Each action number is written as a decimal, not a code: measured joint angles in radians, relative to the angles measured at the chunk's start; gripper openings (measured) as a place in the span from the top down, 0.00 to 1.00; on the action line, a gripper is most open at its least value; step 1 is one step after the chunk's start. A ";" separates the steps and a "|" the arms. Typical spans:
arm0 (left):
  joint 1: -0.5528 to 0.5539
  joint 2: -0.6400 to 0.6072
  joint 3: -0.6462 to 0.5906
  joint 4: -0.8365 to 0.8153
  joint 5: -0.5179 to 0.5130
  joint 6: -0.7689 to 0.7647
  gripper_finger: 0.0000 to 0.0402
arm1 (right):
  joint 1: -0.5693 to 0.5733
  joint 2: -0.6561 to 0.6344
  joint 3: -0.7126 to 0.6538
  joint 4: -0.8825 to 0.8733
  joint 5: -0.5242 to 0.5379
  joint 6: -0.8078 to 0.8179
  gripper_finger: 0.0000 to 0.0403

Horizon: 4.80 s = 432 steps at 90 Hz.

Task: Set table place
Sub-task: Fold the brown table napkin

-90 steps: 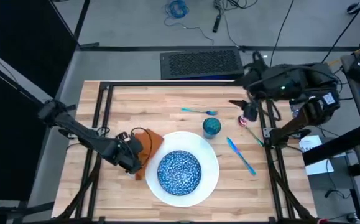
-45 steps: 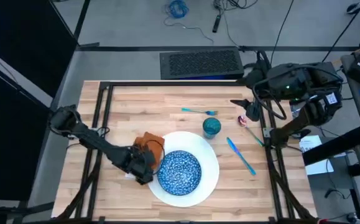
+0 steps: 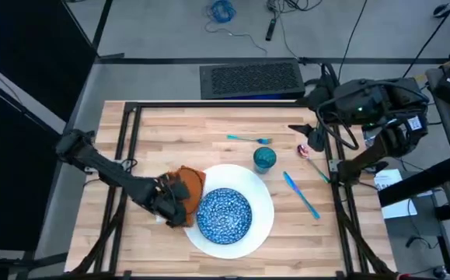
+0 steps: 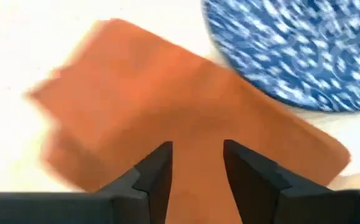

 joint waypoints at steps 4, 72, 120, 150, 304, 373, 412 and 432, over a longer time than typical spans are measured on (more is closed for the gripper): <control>0.001 -0.017 0.001 -0.040 -0.005 -0.026 0.68 | 0.000 0.000 0.000 0.000 0.000 0.000 0.22; 0.184 -0.102 -0.166 -0.042 -0.055 -0.181 0.68 | 0.030 0.000 0.000 0.000 -0.053 -0.006 0.22; 0.026 -0.794 -0.547 1.278 -0.181 0.494 0.68 | 0.119 -0.274 -0.219 0.001 0.090 0.119 0.22; 0.379 -0.752 -0.702 1.306 0.093 0.471 0.68 | 0.164 -0.655 -0.930 0.189 0.209 0.421 0.22; 0.247 -0.558 -0.512 0.501 0.299 -0.360 0.68 | 0.089 -1.015 -1.482 0.529 0.317 0.331 0.22; 0.227 -0.364 -0.512 0.418 0.267 -0.362 0.68 | 0.089 -1.015 -1.482 0.557 0.321 0.310 0.22; 0.227 -0.204 -0.513 0.580 0.273 -0.342 0.68 | 0.089 -1.015 -1.482 0.557 0.317 0.312 0.22; 0.227 -0.140 -0.513 0.651 0.279 -0.325 0.73 | 0.089 -1.015 -1.482 0.556 0.314 0.310 0.22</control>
